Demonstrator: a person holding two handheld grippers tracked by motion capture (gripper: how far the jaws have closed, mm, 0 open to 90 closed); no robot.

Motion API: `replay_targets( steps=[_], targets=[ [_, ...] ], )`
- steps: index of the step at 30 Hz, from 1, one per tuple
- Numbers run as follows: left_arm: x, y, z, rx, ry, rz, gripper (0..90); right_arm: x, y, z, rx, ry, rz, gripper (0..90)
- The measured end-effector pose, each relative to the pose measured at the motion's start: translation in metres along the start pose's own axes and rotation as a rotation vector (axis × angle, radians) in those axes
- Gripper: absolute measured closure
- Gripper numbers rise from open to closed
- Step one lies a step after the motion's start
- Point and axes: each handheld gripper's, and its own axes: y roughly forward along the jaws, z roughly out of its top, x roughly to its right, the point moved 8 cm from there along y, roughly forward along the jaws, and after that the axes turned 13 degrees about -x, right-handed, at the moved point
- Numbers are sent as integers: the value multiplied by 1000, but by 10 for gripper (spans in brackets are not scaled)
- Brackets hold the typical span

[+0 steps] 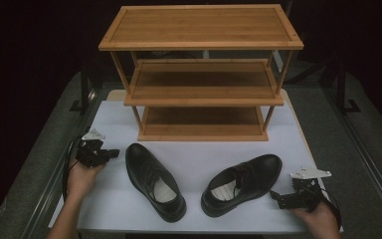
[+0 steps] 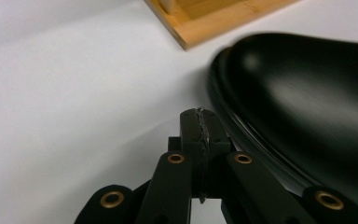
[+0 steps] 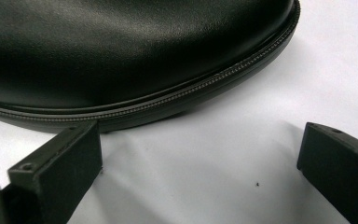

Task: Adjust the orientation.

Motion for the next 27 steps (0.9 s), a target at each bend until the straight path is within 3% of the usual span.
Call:
replay_targets(
  steps=[10,16,27],
  targets=[
    [45,-21,-34,20,54,-47,900,0,0,0,-2,2,0,0],
    [67,-18,-47,-8,88,-71,900,0,0,0,-3,2,0,0],
    [80,-7,-50,-58,137,-81,900,0,0,0,-3,3,1,0]
  ],
)
